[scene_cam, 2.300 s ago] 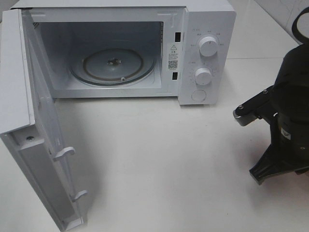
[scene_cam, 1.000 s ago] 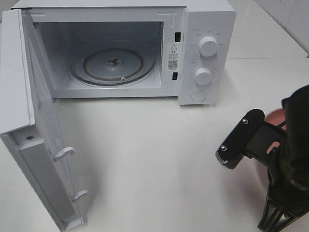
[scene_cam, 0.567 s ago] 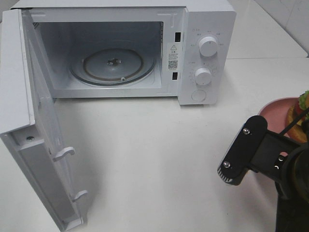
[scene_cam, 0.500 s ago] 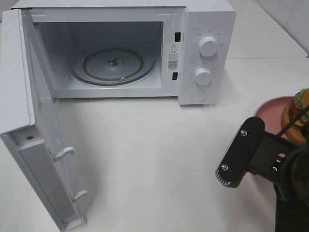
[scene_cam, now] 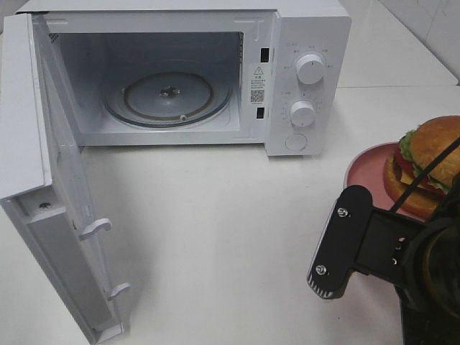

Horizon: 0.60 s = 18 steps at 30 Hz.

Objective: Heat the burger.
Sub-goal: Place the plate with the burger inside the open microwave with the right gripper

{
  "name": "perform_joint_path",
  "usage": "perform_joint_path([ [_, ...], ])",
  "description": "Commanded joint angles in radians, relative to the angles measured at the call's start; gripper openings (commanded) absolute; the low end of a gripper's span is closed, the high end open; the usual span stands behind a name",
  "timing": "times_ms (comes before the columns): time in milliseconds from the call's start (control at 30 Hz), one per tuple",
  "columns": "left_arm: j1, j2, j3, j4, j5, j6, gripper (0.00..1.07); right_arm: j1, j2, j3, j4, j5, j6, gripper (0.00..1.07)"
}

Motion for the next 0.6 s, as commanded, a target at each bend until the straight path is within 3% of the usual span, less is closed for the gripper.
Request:
perform_joint_path([
  [33, 0.002, -0.017, 0.003, -0.006, -0.015, 0.001, 0.98, 0.004, -0.009, 0.001, -0.068, 0.014, -0.036, 0.03],
  [600, 0.002, -0.017, 0.003, -0.006, -0.015, 0.001, 0.98, 0.004, -0.009, 0.0, -0.107, -0.075, -0.146, 0.03],
])
